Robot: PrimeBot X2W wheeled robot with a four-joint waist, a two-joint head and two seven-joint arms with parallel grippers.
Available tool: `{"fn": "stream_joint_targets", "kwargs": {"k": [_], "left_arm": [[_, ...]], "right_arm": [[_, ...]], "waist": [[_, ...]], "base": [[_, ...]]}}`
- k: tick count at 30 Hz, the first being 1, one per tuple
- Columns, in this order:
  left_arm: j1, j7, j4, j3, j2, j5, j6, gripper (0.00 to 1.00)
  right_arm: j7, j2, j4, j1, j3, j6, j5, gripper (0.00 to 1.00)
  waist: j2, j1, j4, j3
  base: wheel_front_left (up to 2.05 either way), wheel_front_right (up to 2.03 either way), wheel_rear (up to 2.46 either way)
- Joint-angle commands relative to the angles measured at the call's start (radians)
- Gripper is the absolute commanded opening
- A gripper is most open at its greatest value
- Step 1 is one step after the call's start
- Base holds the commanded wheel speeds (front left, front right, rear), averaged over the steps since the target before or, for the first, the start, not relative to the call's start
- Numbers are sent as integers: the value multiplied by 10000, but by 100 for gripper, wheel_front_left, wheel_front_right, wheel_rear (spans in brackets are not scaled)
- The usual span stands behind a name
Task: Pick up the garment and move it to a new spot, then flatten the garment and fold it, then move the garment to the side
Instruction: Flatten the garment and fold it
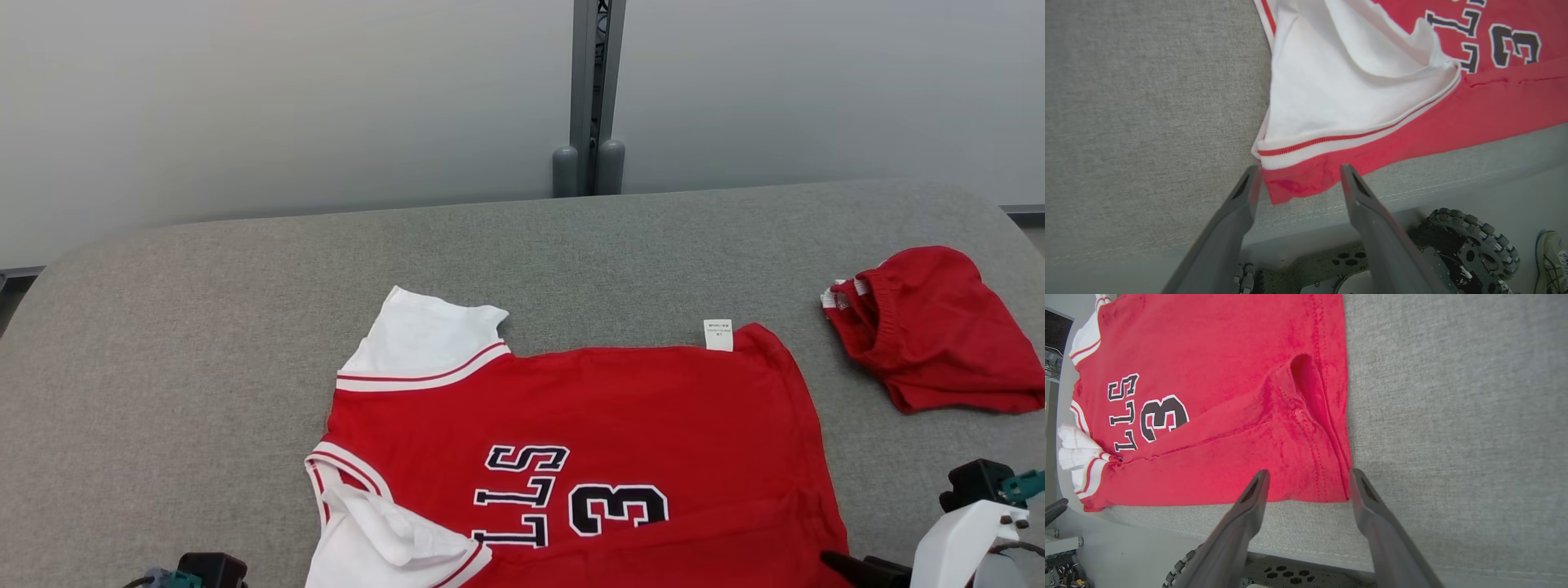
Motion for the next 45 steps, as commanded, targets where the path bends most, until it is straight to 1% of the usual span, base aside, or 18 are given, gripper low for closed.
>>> {"fn": "stream_joint_targets", "kwargs": {"k": [1,3,6,7,8,10,13,16,21,24,26,27,29,32,35,37,41,45], "left_arm": [[-74,-77,-58,43,75,119,35,100],[-244,-220,-190,101,120,242,-7,100],[-746,-517,-454,323,198,545,-85,100],[-1003,-607,-548,387,240,692,-161,100],[-1003,-607,-548,387,240,692,-161,100],[-1603,-735,-615,552,310,967,-279,100],[-2678,-995,-486,906,292,1236,-558,100],[-3762,-972,97,1022,232,1333,-1136,100],[-5799,-235,1507,704,22,1479,-2296,100],[-6953,237,2493,395,-244,1626,-2968,100],[-7633,486,3130,300,-428,1601,-3306,100],[-8234,775,3735,218,-612,1551,-3592,100],[-8797,1097,4312,59,-769,1583,-3822,100],[-9544,1376,5055,-220,-893,1758,-4084,100],[-10090,1524,5662,-424,-1037,1700,-4252,100],[-10429,1647,5992,-537,-1015,1653,-4306,100],[-10958,1965,6452,-666,-886,1224,-4372,100],[-11344,2169,6559,-761,-864,468,-4376,100]], "right_arm": [[113,25,-194,142,-229,2,-157,100],[79,127,-586,168,-552,2,-334,100],[-367,203,-1350,-142,-1300,2,-644,100],[-471,234,-1617,-246,-1431,4,-774,100],[-471,234,-1617,-246,-1431,4,-774,100],[-676,467,-2041,-558,-1722,2,-963,100],[-970,652,-2362,-1131,-1924,2,-1374,100],[-1398,961,-2134,-1879,-1931,2,-1799,100],[-1619,1166,-1119,-3302,-1534,2,-2312,100],[-1539,1169,-248,-4180,-1269,2,-2439,100],[-1418,1162,286,-4741,-1019,2,-2468,100],[-1312,1189,761,-5260,-739,2,-2361,100],[-1162,1198,1198,-5692,-427,2,-2289,100],[-1121,1163,1656,-6297,28,2,-2204,100],[-1202,1226,1893,-6740,483,2,-2014,100],[-1302,1274,1961,-7028,787,2,-1861,100],[-1374,1380,1997,-7558,1431,2,-1460,100],[-1569,1374,2039,-7893,2036,2,-1136,100]], "waist": [[-1,0,-16,3],[-1,0,-24,25],[-1,0,-52,184],[-1,0,-65,248],[-1,0,-65,248],[-1,0,-100,433],[-1,0,-166,852],[-1,0,-243,1379],[-1,0,-354,2298],[-1,0,-447,2740],[-1,0,-531,2991],[-1,0,-617,3232],[-1,0,-691,3447],[-1,0,-802,3757],[-1,0,-947,4090],[-1,0,-1078,4311],[-1,0,-1420,4787],[-1,0,-1661,5082]], "base": [[0,0,0],[0,0,0],[0,0,0],[0,0,0],[0,0,0],[0,0,0],[0,0,0],[0,0,0],[0,0,0],[0,0,0],[0,0,0],[0,0,0],[0,0,0],[0,0,0],[0,0,0],[0,0,0],[0,0,0],[0,0,0]]}}
